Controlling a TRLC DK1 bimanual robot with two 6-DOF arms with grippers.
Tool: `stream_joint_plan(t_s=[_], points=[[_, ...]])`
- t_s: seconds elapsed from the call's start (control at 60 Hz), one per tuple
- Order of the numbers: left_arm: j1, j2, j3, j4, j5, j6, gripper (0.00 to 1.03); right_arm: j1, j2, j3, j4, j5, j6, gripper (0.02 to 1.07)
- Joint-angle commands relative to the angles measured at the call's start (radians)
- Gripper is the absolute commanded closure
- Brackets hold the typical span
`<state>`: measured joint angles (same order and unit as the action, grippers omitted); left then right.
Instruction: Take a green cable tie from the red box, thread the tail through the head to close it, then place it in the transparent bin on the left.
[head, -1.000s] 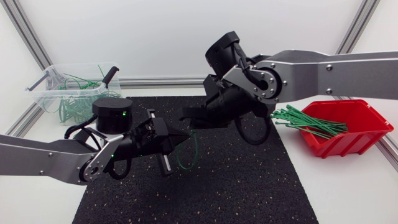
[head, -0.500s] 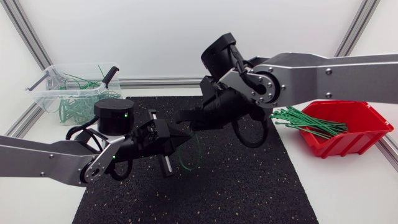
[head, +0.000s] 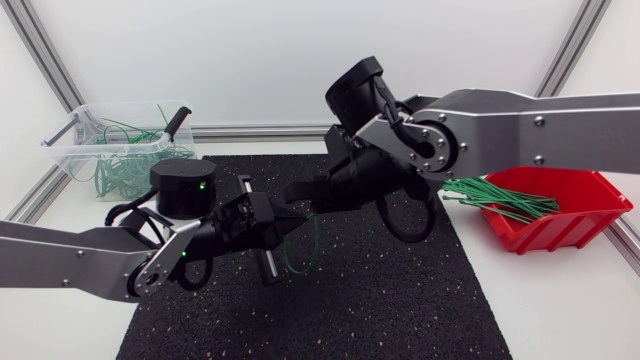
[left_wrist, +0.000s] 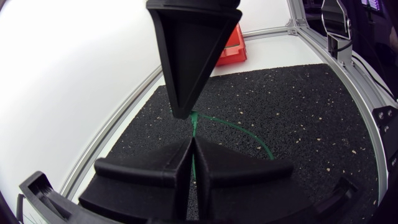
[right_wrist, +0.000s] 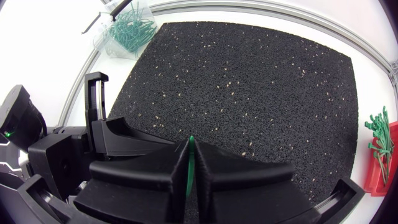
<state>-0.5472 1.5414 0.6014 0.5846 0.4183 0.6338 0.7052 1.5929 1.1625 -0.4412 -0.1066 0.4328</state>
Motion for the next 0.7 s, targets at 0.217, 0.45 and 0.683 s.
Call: stream_joint_plan(t_s=[0.217,0.45,0.683], points=[[-0.092,-0.090,-0.100,0.031,-0.096,0.075,1.00,-0.003,-0.060,-0.046,0.038,0.039,-0.008,1.01],[-0.149,-0.112,-0.134,0.031,-0.131,0.075,1.00,-0.021,-0.082,-0.046,0.056,0.041,0.023,1.01],[-0.203,-0.159,-0.161,0.031,-0.208,0.102,1.00,-0.030,-0.151,-0.080,0.064,0.038,0.037,1.01]])
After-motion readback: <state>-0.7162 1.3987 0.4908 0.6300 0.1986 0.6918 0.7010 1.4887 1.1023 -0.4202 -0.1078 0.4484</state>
